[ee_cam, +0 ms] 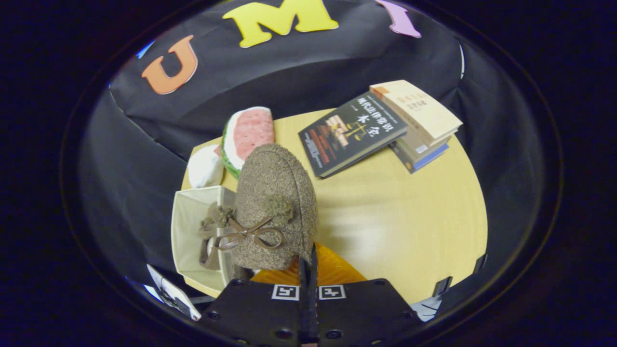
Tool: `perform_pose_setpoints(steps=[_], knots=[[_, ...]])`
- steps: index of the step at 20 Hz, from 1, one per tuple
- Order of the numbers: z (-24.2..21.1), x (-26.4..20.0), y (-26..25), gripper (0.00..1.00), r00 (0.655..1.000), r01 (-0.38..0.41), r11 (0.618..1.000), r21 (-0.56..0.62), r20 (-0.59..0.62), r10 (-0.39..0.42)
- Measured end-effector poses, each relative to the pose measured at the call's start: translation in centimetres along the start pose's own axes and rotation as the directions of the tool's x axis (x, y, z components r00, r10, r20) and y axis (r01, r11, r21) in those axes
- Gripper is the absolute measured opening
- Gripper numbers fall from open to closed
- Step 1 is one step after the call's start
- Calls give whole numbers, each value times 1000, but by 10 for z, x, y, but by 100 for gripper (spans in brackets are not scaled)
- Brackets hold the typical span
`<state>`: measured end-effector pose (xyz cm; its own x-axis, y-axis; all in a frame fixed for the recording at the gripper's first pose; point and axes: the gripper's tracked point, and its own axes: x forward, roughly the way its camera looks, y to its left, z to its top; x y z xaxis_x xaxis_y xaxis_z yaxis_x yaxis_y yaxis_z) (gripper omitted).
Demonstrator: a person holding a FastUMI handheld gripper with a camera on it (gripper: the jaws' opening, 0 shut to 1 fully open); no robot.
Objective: Open the storage box then place both shoes into the box .Put the left shoe in first, then the right shoe, with the right side of both shoes facing outward in a uniform manner.
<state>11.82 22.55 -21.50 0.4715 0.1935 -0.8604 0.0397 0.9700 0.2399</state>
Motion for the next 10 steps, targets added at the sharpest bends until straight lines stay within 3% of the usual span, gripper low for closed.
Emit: perform_pose_setpoints(steps=[5,10], knots=[[-8,-2,92,0,999,-45,998,-42,-4,44],[-36,31,159,0,999,4,996,-84,-37,-7]])
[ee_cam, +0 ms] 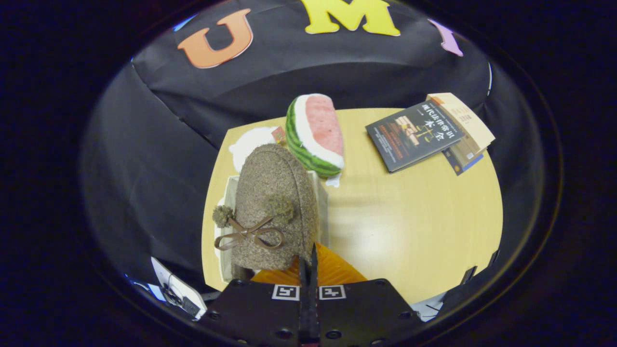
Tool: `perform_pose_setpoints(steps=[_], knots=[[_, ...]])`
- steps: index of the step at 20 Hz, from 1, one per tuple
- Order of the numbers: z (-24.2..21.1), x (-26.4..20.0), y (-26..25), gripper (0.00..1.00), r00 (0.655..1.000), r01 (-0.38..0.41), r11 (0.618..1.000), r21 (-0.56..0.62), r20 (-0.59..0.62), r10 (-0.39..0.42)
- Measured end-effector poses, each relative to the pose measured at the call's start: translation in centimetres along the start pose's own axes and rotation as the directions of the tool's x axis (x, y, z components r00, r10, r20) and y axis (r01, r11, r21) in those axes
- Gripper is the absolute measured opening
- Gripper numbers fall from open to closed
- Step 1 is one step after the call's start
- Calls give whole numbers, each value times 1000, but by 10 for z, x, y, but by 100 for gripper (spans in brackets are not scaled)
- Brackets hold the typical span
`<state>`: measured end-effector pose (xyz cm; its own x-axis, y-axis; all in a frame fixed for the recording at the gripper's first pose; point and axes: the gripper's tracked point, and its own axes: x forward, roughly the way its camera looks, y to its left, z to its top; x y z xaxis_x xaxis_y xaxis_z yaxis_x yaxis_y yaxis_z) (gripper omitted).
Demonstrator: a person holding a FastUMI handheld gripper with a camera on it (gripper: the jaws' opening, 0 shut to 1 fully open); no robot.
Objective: Open the storage box then place both shoes into the box .Put the left shoe in first, then the right shoe, with the right side of both shoes facing outward in a uniform manner.
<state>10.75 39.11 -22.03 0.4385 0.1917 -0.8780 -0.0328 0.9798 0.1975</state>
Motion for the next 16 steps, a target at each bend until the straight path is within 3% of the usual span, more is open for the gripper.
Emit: perform_pose_setpoints(steps=[4,10,12,16], knots=[[-16,45,15,0,994,107,994,0,-27,-107],[-24,92,-7,0,957,286,958,-20,-55,-286],[-21,102,-12,0,947,315,948,-42,-47,-317],[-27,115,-8,5,950,302,953,-22,-75,-303]])
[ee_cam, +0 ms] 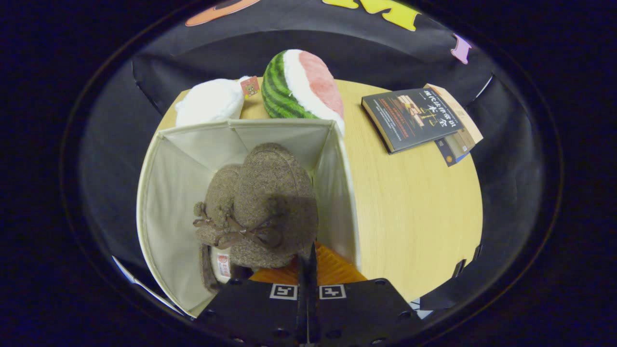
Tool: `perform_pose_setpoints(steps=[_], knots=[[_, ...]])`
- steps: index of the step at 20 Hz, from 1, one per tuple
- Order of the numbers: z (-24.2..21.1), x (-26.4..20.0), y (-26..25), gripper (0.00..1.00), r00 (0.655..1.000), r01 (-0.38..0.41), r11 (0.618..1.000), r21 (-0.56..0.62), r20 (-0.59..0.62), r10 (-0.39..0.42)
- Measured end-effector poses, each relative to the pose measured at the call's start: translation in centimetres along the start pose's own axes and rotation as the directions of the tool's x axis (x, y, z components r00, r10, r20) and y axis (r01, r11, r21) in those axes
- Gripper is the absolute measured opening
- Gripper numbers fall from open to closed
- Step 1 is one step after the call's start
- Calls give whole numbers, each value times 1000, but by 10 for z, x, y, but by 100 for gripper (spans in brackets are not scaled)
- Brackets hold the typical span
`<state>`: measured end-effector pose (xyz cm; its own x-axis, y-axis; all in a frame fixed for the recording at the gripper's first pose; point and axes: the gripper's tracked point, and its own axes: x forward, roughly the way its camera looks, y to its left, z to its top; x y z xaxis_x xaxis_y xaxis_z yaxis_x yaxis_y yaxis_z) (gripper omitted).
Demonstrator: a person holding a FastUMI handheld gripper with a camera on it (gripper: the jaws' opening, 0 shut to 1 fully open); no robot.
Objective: Open the storage box then place both shoes into the box .Put the left shoe in first, then the right shoe, with the right side of both shoes facing outward in a uniform manner.
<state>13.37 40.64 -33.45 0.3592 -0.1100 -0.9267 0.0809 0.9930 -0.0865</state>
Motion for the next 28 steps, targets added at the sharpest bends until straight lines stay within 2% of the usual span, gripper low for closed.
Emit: perform_pose_setpoints(steps=[2,4,6,7,9,11,12,15,19,21,24,26,28], knots=[[-1,2,3,7,1000,-28,1000,0,-4,28],[-1,-3,6,17,998,-68,998,17,-4,68],[-9,-16,19,27,987,-161,987,23,-23,162],[-10,-25,24,44,979,-202,979,7,-20,202],[-12,-45,21,78,973,-229,973,-40,2,229],[-14,-65,13,87,970,-239,968,-75,35,242],[-17,-78,8,86,966,-248,965,-91,48,253],[-21,-112,-15,99,948,-289,948,-133,101,303],[-10,-175,-68,97,911,-262,948,-182,276,305],[4,-207,-102,97,865,-239,957,-167,410,288],[21,-250,-148,96,760,-233,962,-142,591,271],[29,-288,-186,96,692,-214,973,-89,689,215],[34,-316,-225,96,619,-174,985,-17,776,123]])
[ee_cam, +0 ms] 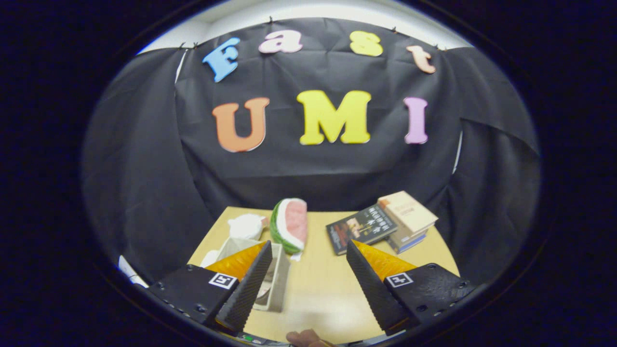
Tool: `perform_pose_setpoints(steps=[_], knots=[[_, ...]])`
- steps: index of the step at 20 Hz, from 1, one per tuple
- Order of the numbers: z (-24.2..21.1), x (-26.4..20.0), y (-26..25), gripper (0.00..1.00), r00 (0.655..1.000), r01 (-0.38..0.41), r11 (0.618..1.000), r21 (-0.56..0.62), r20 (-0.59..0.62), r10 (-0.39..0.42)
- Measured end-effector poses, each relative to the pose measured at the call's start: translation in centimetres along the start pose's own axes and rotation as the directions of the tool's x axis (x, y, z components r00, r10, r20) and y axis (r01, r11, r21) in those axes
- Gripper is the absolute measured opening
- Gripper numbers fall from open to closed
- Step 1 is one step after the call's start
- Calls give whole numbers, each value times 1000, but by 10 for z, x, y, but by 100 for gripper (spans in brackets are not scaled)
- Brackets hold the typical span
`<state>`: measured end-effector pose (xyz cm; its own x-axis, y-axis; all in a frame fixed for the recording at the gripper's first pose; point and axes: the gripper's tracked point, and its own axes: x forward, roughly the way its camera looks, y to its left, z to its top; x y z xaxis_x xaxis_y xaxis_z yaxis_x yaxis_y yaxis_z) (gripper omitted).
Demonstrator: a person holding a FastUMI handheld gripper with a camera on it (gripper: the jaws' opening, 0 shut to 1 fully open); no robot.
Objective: Open the storage box then place both shoes into the box .Put the left shoe in first, then the right shoe, with the right side of both shoes facing outward in a uniform manner.
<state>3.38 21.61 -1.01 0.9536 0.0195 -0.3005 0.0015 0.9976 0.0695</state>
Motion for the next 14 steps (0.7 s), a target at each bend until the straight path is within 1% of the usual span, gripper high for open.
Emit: perform_pose_setpoints(steps=[2,5,6,8,11,14], knots=[[16,-10,-19,96,996,21,999,27,83,-23],[32,-39,-33,96,989,-4,998,56,150,-4],[41,-49,-39,96,983,1,999,49,184,-10],[54,-63,-49,96,967,38,999,25,252,-43],[64,-86,-62,96,949,67,998,-1,307,-64],[74,-101,-70,96,939,77,997,19,335,-79]])
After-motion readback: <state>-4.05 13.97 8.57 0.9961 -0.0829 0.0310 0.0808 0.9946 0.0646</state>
